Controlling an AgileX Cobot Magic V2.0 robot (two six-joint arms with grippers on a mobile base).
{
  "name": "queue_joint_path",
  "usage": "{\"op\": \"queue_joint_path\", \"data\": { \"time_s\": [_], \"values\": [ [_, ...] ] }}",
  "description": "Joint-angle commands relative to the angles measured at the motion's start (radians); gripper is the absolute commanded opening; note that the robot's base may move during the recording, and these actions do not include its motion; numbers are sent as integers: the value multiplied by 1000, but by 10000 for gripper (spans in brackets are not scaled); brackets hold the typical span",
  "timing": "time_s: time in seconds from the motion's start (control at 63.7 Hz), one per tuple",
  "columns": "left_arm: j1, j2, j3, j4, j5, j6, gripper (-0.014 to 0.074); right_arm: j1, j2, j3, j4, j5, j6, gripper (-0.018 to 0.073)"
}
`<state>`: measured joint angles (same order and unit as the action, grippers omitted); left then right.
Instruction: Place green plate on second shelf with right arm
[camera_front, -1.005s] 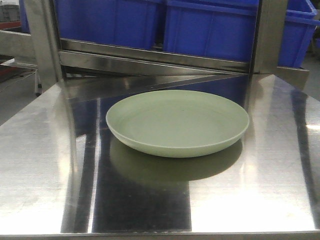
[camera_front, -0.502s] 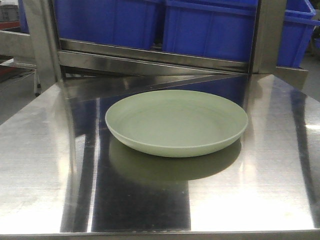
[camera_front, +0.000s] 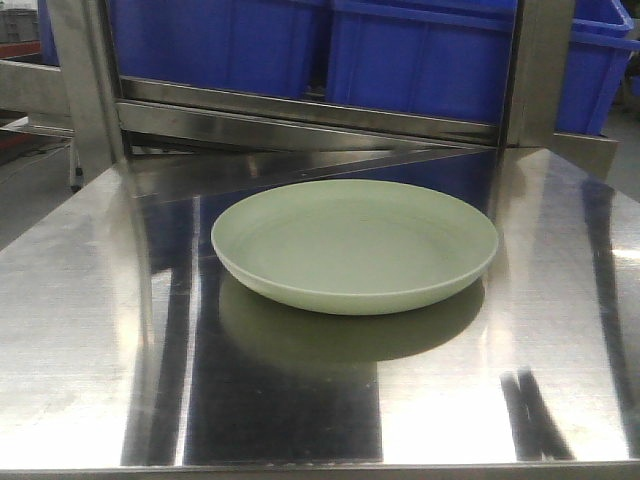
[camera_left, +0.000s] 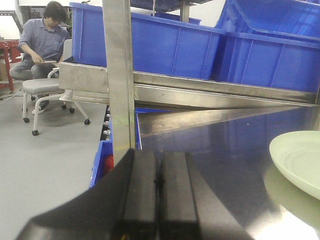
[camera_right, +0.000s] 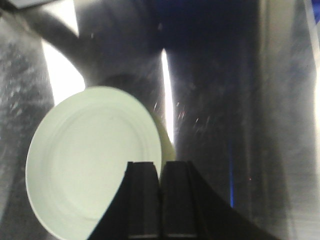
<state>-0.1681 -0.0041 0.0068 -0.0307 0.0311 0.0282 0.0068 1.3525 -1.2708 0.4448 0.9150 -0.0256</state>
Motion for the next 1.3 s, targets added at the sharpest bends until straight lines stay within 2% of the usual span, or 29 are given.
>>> {"op": "queue_joint_path", "data": {
  "time_s": [0.0,0.078,0.141,0.22,0.455,0.801,1.162,1.287],
  "values": [
    [-1,-17,40,-3,-90,-2,130,17,34,-39,81,4,-15,146],
    [-1,-17,40,-3,-90,-2,130,52,69,-39,82,10,-15,277],
    [-1,-17,40,-3,-90,-2,130,88,100,-39,86,8,-14,419],
    [-1,-17,40,-3,-90,-2,130,122,136,-39,93,2,-14,502],
    [-1,-17,40,-3,-90,-2,130,166,263,-39,121,18,-11,508],
    [-1,-17,40,-3,-90,-2,130,167,404,-39,121,17,1,508],
    [-1,-17,40,-3,-90,-2,130,167,464,-39,142,11,5,507],
    [-1,-17,40,-3,-90,-2,130,167,469,-39,153,8,5,454]
  ]
}}
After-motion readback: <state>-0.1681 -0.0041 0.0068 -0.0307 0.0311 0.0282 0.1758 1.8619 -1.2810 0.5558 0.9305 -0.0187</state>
